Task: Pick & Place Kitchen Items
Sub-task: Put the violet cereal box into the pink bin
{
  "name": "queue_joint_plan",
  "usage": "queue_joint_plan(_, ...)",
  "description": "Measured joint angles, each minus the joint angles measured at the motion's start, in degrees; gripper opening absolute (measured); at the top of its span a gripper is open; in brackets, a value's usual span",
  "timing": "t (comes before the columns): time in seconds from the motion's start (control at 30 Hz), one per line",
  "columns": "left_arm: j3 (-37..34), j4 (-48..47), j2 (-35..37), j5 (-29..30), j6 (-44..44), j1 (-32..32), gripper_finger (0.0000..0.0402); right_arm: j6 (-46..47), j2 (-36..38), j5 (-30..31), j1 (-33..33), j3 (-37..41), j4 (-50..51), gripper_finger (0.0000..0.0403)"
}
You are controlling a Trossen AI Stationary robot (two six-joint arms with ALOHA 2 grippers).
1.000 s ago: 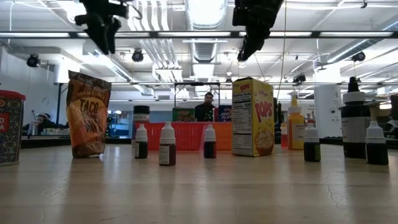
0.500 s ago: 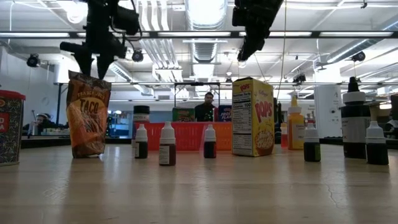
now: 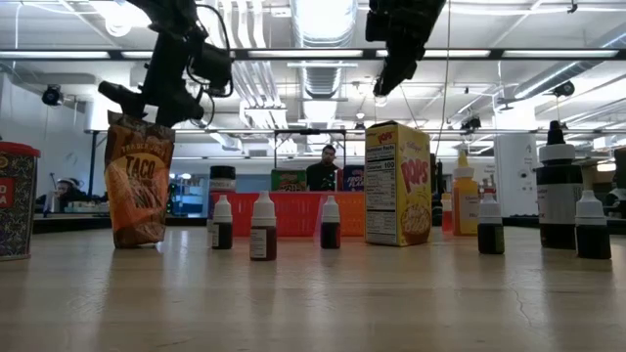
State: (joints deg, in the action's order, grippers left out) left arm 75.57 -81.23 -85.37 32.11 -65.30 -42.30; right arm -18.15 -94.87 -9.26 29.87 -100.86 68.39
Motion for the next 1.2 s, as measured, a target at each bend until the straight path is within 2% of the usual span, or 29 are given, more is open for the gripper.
queue_joint_plan(0.23,-2.3,0.6,-0.5,1.2,-2.7,-0.5,0.0234,-0.2,0.0,0.0,0.0,0.1,0.1,0.0129)
queue_joint_plan(0.6,-9.3,7.9,-0.6,3.0,-7.2,-1.1,0.0234,-0.3,0.0,-0.4,-0.1,0.1,0.0,0.009)
queue_joint_plan(0.93,-9.7,10.2,-0.6,4.3,-8.2,-1.4,0.0231,-0.4,0.0,-0.5,-0.3,0.1,0.0,0.0059)
queue_joint_plan(1.2,-9.7,10.1,-0.6,5.5,-8.1,-1.4,0.0231,-0.5,0.0,-1.6,-0.3,0.1,0.0,0.0062)
